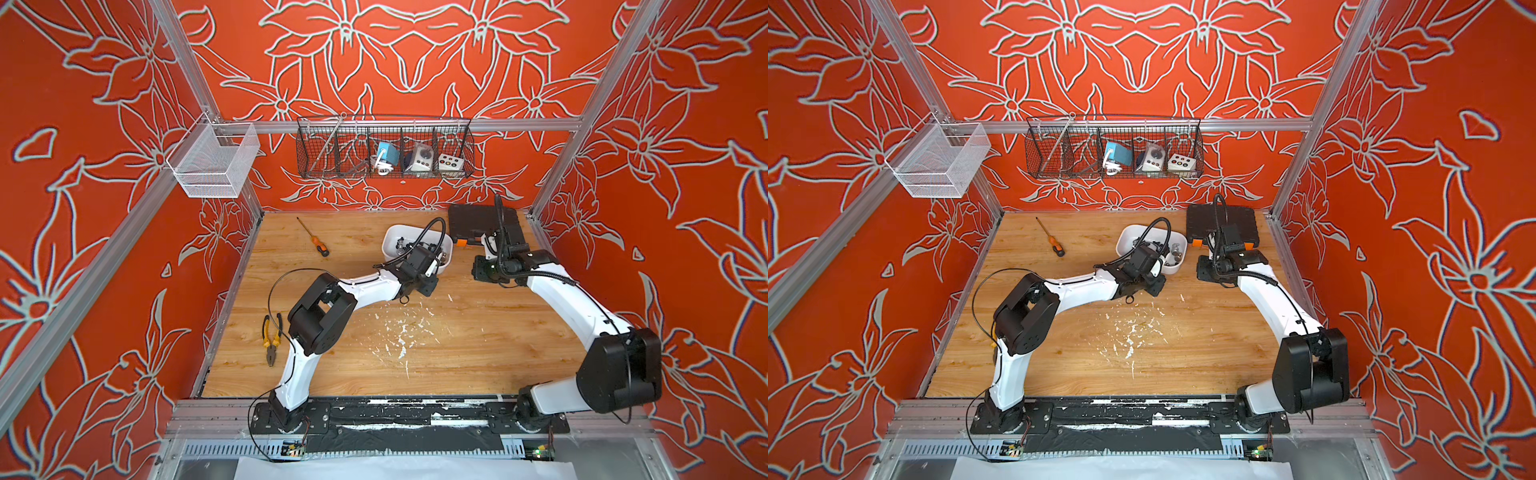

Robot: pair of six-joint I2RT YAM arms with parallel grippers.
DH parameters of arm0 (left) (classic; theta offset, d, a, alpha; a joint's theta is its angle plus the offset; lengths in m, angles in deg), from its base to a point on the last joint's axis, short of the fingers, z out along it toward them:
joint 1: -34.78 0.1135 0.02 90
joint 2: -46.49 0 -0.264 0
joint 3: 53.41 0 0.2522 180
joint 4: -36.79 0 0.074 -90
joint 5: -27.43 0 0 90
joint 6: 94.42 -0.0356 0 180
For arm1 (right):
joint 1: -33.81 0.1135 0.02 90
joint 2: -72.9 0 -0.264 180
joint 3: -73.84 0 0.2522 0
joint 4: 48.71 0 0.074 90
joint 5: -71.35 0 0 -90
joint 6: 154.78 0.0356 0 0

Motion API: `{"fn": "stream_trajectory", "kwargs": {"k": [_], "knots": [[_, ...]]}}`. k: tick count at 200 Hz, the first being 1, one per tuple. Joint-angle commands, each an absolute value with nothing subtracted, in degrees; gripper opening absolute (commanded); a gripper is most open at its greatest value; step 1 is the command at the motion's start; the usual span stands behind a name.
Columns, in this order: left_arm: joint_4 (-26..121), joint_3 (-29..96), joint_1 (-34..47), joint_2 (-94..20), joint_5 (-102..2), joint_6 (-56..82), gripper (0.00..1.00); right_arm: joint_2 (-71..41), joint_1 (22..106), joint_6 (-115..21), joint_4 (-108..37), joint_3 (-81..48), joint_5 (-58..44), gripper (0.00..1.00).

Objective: Put the chess pieces into the storage box
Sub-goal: Place the chess piece in the storage box.

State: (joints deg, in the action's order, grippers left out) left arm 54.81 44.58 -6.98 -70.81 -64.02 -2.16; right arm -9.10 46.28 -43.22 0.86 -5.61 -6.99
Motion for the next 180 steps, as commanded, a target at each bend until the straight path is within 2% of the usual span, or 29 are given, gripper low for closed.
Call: {"fn": "stream_trajectory", "kwargs": {"k": [1, 74, 117, 180], "knots": [[56.4, 48.1, -5.9, -67.2, -63.3, -2.9, 0.29, -8.2, 45.9, -44.0, 2.1, -5.6, -6.7, 0.17], [60.8, 62.8, 0.6, -73.1, -62.6, -3.4, 0.29, -8.4, 46.0, -44.1, 2.2, -5.7, -6.5, 0.16], [60.0, 66.9, 4.6, -77.9, -61.0, -2.1, 0.29, -8.7, 46.0, -44.6, 2.6, -5.0, -6.5, 0.16], [60.5, 70.7, 5.5, -83.8, -59.0, -1.5, 0.3, -8.6, 45.9, -44.2, 1.5, -2.4, -6.2, 0.16]]}}
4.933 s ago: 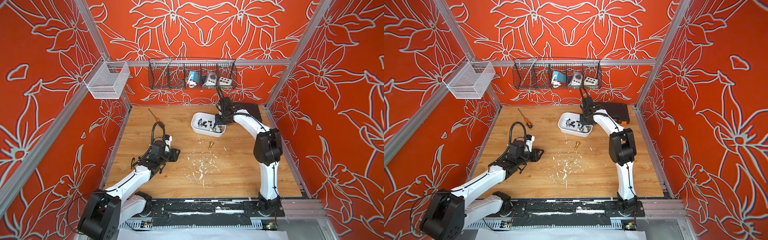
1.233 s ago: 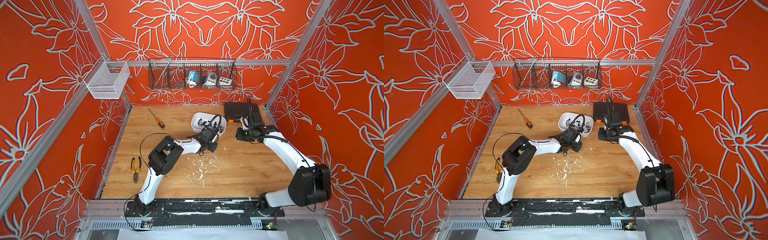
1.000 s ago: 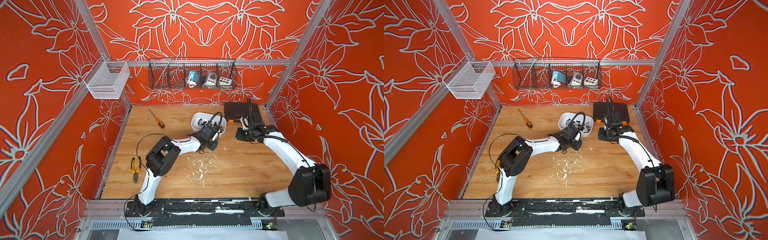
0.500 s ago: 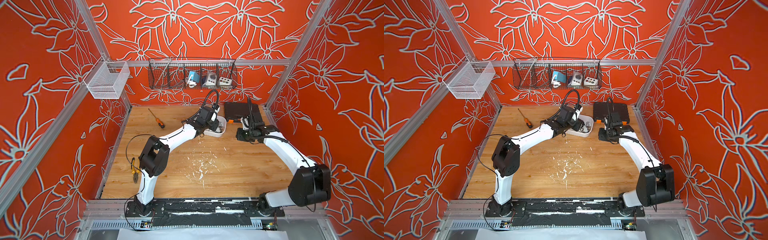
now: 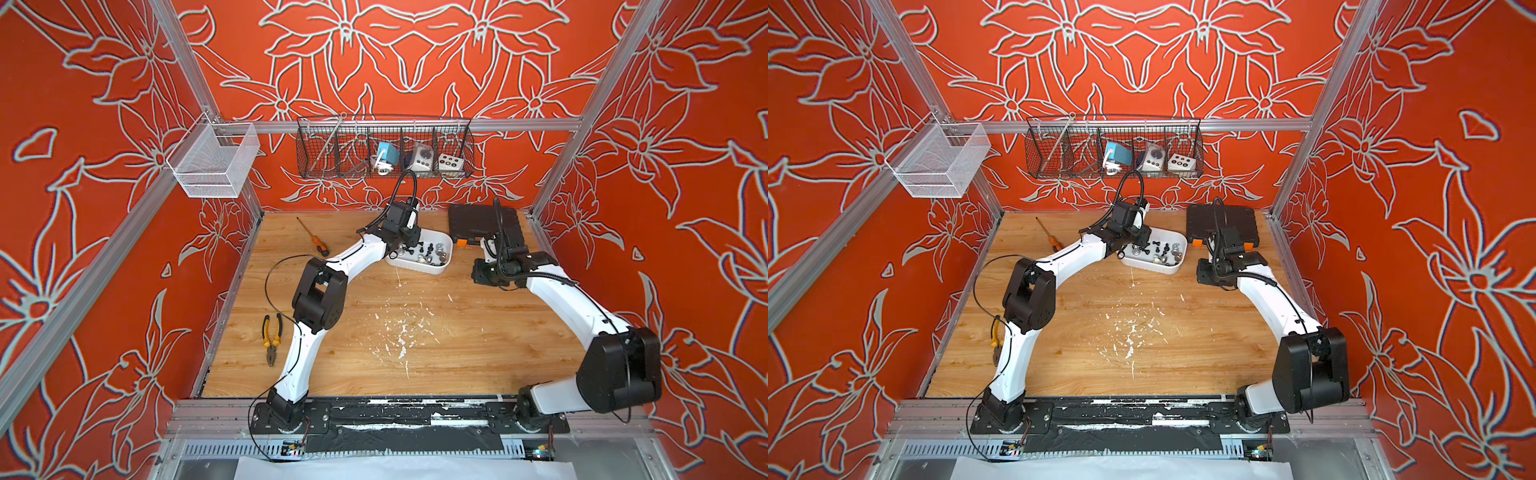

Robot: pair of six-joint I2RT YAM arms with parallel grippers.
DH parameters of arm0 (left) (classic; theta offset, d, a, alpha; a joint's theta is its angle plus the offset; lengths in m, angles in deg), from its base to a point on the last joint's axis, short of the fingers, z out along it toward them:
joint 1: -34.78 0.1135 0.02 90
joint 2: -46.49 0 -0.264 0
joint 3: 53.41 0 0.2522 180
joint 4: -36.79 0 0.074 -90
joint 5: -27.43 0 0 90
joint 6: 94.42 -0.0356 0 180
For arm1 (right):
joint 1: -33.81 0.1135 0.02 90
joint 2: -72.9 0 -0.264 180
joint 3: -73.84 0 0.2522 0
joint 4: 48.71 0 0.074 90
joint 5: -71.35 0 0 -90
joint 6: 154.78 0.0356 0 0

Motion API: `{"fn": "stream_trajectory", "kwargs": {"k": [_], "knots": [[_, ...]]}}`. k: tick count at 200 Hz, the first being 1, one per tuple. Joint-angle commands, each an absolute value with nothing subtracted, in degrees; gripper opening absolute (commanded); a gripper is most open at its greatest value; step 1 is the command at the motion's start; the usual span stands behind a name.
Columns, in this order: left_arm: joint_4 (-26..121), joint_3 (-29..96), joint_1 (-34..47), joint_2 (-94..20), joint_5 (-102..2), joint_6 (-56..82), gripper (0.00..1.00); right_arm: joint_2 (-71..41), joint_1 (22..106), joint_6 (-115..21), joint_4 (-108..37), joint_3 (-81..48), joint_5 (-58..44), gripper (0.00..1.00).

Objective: Put the chess pieces into the storage box
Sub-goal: Place the chess piece in the storage box.

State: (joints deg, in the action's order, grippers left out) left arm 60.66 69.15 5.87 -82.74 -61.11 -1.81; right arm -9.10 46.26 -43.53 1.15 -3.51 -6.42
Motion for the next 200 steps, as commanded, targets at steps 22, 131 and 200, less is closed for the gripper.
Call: {"fn": "stream_trajectory", "kwargs": {"k": [22, 131, 200], "knots": [[60.5, 70.6, 5.5, -84.6, -58.5, -0.9, 0.3, -9.2, 45.9, -44.2, 1.4, -2.2, -5.9, 0.16], [58.7, 66.5, 5.4, -82.8, -57.8, 0.1, 0.4, -7.9, 45.8, -44.4, 1.7, -1.4, -6.1, 0.16], [58.4, 65.7, 5.4, -81.1, -57.8, 0.1, 0.4, -6.5, 45.6, -44.1, 2.4, -1.2, -6.4, 0.16]]}}
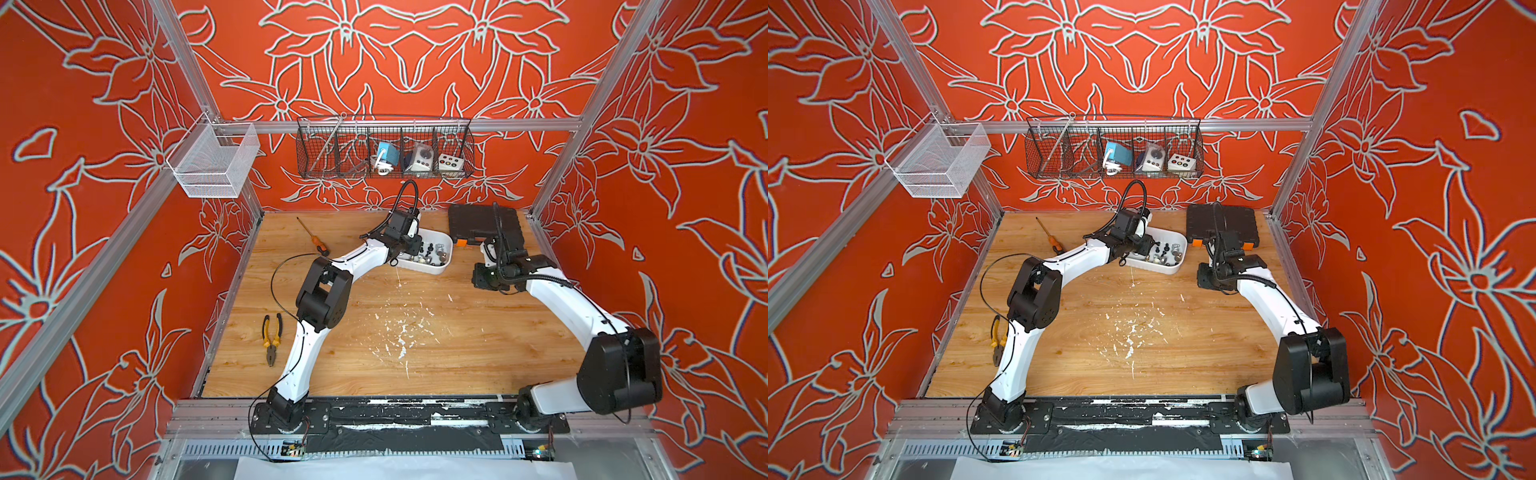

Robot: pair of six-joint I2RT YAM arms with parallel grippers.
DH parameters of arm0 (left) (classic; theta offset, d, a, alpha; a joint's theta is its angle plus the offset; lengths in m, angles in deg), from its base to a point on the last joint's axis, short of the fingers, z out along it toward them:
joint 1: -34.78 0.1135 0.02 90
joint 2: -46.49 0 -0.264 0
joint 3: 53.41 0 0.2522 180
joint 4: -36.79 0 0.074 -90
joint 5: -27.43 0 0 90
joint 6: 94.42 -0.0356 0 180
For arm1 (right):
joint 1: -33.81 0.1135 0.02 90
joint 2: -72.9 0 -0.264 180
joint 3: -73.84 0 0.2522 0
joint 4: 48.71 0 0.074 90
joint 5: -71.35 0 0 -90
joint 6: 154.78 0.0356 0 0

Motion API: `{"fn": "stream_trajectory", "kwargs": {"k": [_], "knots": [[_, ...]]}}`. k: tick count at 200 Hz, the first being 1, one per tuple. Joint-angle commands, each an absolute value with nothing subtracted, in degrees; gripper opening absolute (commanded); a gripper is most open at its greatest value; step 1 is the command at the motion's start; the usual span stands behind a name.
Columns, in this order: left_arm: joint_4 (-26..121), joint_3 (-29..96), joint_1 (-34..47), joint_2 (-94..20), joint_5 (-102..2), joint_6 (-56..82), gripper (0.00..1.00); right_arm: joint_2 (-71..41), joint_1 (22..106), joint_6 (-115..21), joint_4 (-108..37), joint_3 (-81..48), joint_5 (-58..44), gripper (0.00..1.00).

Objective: Put the chess pieces into the storage box
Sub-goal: Place the chess piece in the storage box.

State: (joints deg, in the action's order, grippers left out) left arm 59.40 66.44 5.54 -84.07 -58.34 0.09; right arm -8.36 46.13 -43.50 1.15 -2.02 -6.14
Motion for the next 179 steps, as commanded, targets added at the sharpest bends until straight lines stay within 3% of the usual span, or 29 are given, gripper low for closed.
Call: {"fn": "stream_trajectory", "kwargs": {"k": [1, 92, 179], "knots": [[58.3, 65.6, 5.4, -81.0, -57.8, 0.1, 0.4, -6.5, 45.6, -44.1, 2.5, -1.2, -6.4, 0.16], [53.0, 56.3, 5.6, -71.0, -58.7, 0.0, 0.4, -1.8, 45.3, -44.2, 3.1, 0.6, -9.2, 0.16], [44.2, 32.9, 9.1, -50.1, -63.0, 1.0, 0.42, 4.0, 44.5, -44.9, 3.2, 5.3, -12.8, 0.16]]}}
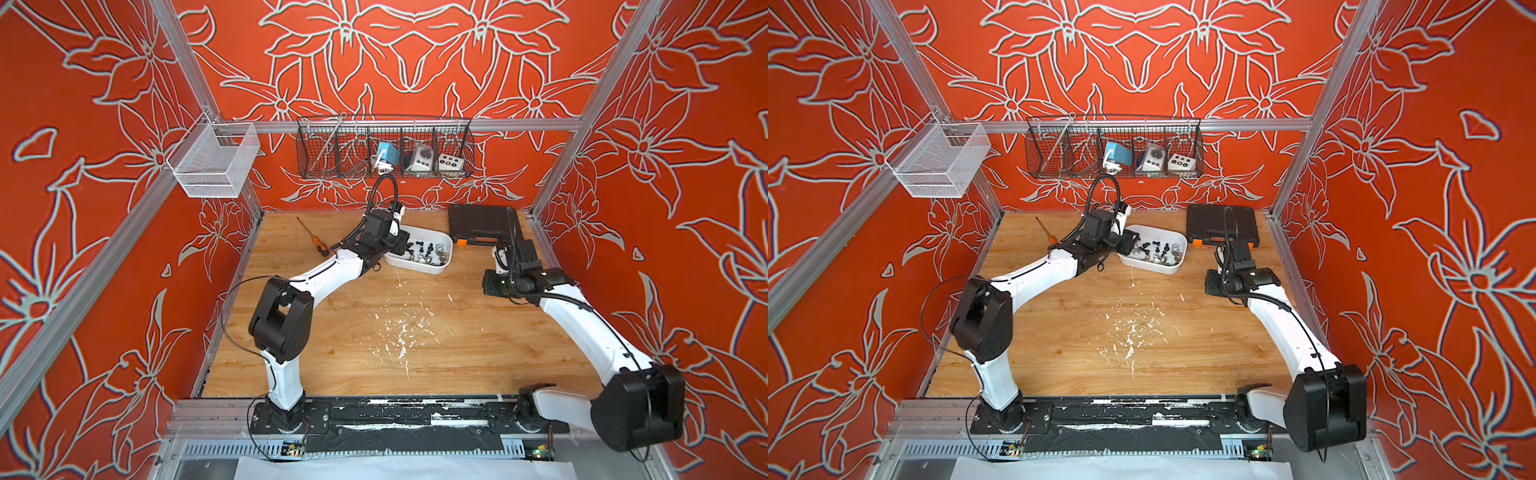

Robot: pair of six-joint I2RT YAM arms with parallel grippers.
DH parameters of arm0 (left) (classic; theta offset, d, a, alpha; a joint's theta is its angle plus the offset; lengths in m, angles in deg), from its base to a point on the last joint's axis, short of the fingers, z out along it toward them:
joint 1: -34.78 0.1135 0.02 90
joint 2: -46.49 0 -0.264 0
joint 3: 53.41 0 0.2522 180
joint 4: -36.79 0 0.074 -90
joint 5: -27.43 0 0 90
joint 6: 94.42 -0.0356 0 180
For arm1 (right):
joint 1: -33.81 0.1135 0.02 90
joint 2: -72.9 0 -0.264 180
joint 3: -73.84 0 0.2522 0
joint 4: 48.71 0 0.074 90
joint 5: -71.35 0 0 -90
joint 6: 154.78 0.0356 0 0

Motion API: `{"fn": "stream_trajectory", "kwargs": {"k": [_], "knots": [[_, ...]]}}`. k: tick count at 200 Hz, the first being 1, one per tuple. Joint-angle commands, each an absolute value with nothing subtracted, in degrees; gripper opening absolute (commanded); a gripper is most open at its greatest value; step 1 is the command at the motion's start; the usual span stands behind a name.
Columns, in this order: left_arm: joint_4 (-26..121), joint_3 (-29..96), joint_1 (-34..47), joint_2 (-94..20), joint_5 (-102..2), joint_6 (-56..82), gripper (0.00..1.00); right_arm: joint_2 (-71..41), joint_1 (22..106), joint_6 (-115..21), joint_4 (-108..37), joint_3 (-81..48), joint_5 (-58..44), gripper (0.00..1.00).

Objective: Put the chess pieces into the storage box
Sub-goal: Place the chess piece in the storage box, then reset both arms

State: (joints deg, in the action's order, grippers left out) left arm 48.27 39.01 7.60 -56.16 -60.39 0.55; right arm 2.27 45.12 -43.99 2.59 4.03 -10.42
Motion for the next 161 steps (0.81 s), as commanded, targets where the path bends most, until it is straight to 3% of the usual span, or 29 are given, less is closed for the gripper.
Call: {"fn": "stream_trajectory", "kwargs": {"k": [1, 87, 161], "knots": [[44.1, 32.5, 9.2, -49.8, -63.1, 1.0, 0.42, 4.0, 44.5, -44.9, 3.2, 5.3, -12.8, 0.16], [33.5, 5.1, 15.1, -25.3, -70.3, 2.0, 0.49, 5.5, 44.2, -44.9, 1.4, 7.7, -14.7, 0.21], [30.4, -13.2, 17.4, -8.2, -79.0, 6.7, 0.59, 8.4, 44.2, -45.5, -2.8, 11.2, -18.0, 0.55]]}}
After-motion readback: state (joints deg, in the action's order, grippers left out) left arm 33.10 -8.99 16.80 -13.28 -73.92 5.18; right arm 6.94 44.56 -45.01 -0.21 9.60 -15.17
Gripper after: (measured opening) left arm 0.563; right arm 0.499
